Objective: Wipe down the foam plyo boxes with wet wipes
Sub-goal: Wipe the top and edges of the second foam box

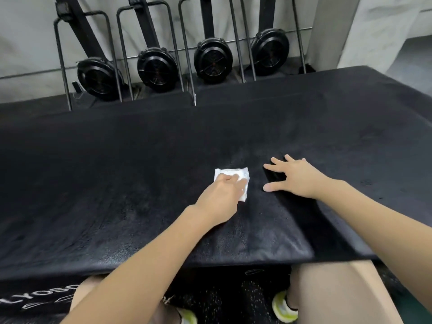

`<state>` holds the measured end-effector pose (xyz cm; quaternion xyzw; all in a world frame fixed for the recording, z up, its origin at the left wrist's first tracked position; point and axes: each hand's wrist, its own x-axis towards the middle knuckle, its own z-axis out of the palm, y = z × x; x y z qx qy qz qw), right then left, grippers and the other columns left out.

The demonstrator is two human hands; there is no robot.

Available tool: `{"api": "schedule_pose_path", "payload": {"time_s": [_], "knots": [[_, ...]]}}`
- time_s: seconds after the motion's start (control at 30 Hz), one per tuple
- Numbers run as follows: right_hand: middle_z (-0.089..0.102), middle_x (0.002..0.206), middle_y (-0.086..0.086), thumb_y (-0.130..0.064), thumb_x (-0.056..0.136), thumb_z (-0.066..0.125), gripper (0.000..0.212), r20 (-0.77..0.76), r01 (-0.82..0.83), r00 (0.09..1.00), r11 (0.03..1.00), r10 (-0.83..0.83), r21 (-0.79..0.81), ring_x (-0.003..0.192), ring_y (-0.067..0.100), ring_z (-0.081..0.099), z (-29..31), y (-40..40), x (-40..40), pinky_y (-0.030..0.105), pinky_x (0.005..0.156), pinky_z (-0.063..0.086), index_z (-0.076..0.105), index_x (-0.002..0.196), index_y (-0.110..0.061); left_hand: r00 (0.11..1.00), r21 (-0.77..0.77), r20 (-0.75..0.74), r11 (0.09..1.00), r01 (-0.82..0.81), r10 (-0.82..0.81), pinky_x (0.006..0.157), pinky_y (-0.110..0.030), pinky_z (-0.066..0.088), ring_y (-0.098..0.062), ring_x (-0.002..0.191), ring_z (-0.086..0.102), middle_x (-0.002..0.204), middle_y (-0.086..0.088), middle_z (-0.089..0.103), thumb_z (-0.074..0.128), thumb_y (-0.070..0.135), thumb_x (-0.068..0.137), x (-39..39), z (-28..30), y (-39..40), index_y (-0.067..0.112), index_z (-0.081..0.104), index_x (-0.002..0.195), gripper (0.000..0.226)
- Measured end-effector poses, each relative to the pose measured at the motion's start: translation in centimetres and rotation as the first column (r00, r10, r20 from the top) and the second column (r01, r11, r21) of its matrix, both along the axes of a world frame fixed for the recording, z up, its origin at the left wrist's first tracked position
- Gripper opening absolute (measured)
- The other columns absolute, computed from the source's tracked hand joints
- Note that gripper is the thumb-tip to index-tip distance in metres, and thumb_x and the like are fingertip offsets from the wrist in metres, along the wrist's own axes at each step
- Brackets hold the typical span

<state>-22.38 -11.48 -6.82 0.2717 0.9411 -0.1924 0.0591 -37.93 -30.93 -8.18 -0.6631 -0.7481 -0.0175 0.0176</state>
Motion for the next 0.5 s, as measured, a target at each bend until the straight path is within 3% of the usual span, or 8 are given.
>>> {"api": "schedule_pose_path", "payload": {"time_s": [0.1,0.23,0.37,0.43,0.5], "knots": [[0.015,0.165,-0.010,-0.076,0.082,0.052,0.084,0.026,-0.005,1.000,1.000,0.005,0.028,0.154,0.026,0.002,0.0,0.0,-0.2,0.057,0.122,0.003,0.025,0.154,-0.043,0.991,0.058,0.022,0.990,0.129,-0.130,0.075,-0.039,0.050,-0.027,0.094,0.049,0.102,0.001,0.051,0.050,0.002,0.092,2.1,0.0,-2.7,0.014,0.056,0.118,0.029],[0.014,0.165,-0.010,-0.075,0.084,0.050,0.083,0.037,-0.005,0.999,0.999,0.003,0.048,0.154,0.026,0.002,0.1,-0.1,-0.2,0.058,0.121,0.003,0.023,0.155,-0.042,0.963,0.077,0.161,0.975,0.208,-0.218,0.086,-0.031,0.053,-0.018,0.104,0.050,0.113,0.010,0.052,0.053,0.015,0.099,5.9,-0.1,-8.8,0.021,0.060,0.119,0.022],[0.013,0.166,-0.009,-0.077,0.084,0.048,0.083,0.057,-0.016,0.998,0.997,0.012,0.069,0.154,0.027,0.002,0.0,-0.2,-0.2,0.058,0.121,0.004,0.021,0.155,-0.042,0.970,0.091,0.069,0.970,0.227,-0.234,0.098,-0.019,0.046,-0.007,0.123,0.048,0.131,0.014,0.058,0.077,0.022,0.078,7.0,-0.9,-12.7,0.027,0.062,0.125,0.050],[0.013,0.166,-0.009,-0.076,0.084,0.048,0.083,0.064,-0.013,0.998,0.998,0.008,0.066,0.154,0.028,0.002,0.1,-0.3,-0.2,0.057,0.121,0.003,0.021,0.155,-0.043,0.977,0.110,0.028,0.972,0.208,-0.213,0.101,-0.017,0.040,-0.008,0.122,0.051,0.129,0.013,0.061,0.071,0.016,0.073,7.3,-1.3,-12.1,0.025,0.061,0.127,0.055],[0.013,0.166,-0.009,-0.076,0.085,0.048,0.083,0.070,-0.007,0.998,0.998,0.002,0.069,0.154,0.028,0.002,0.2,-0.3,-0.2,0.056,0.122,0.004,0.021,0.155,-0.043,0.986,0.148,0.002,0.975,0.167,-0.169,0.099,-0.018,0.043,-0.011,0.121,0.053,0.127,0.011,0.062,0.052,0.019,0.084,8.2,-1.5,-10.3,0.023,0.060,0.128,0.045]]}}
